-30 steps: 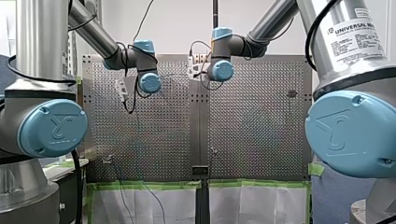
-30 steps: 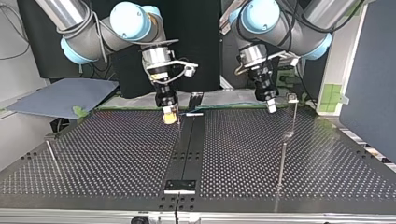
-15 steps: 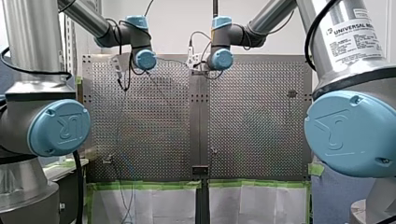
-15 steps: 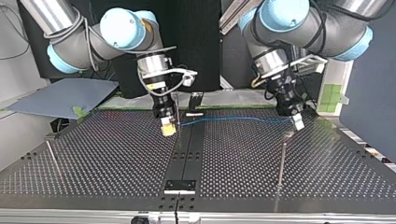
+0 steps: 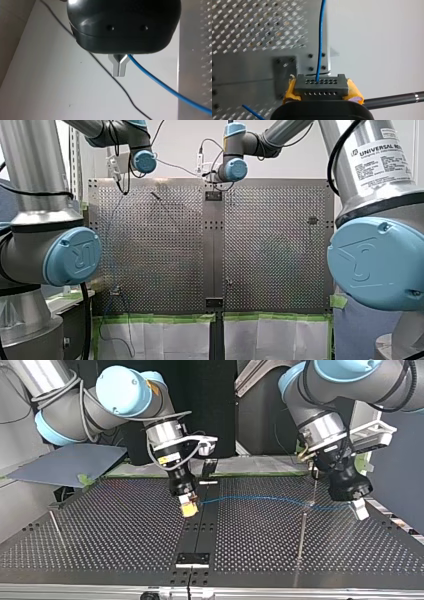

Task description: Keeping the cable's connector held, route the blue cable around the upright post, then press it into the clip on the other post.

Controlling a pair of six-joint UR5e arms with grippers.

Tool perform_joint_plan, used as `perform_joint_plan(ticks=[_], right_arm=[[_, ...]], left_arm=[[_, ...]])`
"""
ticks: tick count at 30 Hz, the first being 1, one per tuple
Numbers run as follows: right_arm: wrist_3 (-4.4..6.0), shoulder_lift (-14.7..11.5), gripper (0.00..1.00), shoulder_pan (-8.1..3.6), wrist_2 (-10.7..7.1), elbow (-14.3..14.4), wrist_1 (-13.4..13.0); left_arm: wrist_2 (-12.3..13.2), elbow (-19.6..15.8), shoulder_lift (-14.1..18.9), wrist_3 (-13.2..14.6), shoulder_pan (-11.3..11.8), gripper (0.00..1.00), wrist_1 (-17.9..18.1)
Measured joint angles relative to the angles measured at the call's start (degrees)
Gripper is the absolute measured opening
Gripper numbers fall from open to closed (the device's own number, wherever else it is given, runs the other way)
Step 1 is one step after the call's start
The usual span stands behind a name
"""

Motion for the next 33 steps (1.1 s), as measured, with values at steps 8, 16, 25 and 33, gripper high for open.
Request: perform_joint_plan(ticks=[8,16,25,33], right_arm=[[2.66,0.13,0.0,-0.35,-1.36,-3.53,0.04],[3.37,2.63,0.0,-0.47,-1.69,-6.47,0.02],[3.2,6.6,0.0,0.17,-1.93,-10.27,0.2],[2.93,10.1,0.0,0.67,-1.88,-13.4,0.47]], left_arm=[[4.24,2.55,-0.92,0.21,4.24,0.0,-4.25],[8.3,4.09,-4.52,0.85,8.3,0.0,-8.33],[12.46,6.63,-8.53,1.85,11.88,0.0,-12.47],[16.08,9.19,-12.14,1.95,12.39,0.0,-15.27]])
